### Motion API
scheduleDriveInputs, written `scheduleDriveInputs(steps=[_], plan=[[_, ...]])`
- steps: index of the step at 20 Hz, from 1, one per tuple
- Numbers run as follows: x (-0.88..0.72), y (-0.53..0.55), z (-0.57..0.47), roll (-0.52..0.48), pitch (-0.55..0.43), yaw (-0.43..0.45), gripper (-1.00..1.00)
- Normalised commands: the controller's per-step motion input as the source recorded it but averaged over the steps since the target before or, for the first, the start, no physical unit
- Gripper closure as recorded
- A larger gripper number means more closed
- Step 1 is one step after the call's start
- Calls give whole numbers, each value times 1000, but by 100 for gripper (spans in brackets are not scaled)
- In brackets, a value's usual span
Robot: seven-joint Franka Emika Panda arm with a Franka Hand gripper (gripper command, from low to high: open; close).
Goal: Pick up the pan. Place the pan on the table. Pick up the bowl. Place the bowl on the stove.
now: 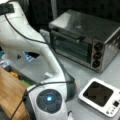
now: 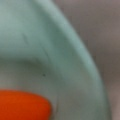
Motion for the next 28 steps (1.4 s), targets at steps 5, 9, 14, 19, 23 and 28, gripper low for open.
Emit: scheduleDriveInputs(steps=[5,9,14,19,23,28], plan=[[-164,14,2,243,-83,-60,100],[-137,-2,6,223,-105,-73,100],[-125,-2,11,219,-105,-72,100],[-103,-7,-5,235,-114,-57,100],[-73,-26,-30,221,-120,-63,100],[-53,-7,5,221,-99,-82,100]])
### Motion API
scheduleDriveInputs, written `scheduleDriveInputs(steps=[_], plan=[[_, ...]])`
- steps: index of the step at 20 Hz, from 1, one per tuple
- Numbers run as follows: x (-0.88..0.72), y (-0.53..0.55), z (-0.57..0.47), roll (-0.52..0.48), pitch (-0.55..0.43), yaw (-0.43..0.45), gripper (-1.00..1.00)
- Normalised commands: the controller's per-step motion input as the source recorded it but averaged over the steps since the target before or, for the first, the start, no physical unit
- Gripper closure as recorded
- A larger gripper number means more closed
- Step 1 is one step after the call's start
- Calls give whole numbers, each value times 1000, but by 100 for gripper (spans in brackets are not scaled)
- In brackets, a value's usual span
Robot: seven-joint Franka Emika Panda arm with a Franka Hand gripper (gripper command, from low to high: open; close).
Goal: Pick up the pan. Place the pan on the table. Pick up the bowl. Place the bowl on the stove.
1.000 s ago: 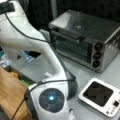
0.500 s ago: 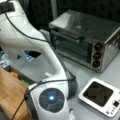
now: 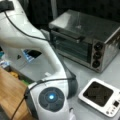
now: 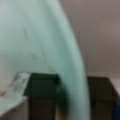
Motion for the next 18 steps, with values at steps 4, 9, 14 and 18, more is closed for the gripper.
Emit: scheduleDriveInputs(steps=[4,9,14,18], plan=[[-33,65,104,261,-62,-120,100],[0,108,98,236,-42,-161,100],[57,276,120,155,-18,-211,100],[52,388,99,114,7,-230,100]])
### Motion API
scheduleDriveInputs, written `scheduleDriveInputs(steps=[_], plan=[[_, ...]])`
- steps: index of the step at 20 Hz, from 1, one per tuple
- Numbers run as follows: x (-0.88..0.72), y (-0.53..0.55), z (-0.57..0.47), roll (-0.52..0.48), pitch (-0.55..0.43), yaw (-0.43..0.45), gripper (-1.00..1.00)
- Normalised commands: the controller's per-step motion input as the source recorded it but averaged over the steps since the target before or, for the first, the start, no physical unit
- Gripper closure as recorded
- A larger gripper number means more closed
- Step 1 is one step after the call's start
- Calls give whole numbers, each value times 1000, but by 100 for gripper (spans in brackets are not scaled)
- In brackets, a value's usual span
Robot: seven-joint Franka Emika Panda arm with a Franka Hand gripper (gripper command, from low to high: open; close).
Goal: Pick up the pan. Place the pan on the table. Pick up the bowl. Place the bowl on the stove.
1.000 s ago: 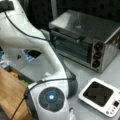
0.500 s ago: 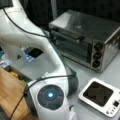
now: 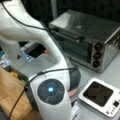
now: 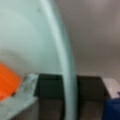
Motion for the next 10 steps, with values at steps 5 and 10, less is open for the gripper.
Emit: scheduleDriveInputs(steps=[5,10], plan=[[-47,311,72,87,12,-210,100],[-134,193,52,53,-4,-161,100]])
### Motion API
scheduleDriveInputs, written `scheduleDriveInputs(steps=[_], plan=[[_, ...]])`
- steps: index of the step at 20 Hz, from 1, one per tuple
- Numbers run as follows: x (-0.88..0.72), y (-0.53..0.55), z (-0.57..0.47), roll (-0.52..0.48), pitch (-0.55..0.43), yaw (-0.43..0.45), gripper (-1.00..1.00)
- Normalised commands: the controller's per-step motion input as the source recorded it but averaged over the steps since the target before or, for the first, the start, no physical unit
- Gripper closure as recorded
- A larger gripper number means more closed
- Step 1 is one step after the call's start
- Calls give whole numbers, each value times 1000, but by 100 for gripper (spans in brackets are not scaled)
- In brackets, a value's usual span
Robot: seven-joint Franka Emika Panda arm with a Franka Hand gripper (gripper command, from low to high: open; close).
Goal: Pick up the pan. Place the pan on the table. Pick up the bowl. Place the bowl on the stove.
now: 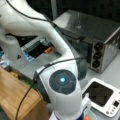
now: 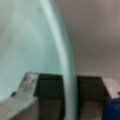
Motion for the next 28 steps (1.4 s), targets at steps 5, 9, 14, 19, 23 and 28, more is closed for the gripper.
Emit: scheduleDriveInputs(steps=[5,9,14,19,23,28], plan=[[-147,159,21,40,-14,-185,100],[-144,282,45,3,-26,-174,100],[-169,418,27,-52,-44,-132,100],[-216,451,-60,-106,-72,-154,100],[-286,437,-103,-176,-111,-179,100],[-347,411,-121,-233,-152,-115,100]])
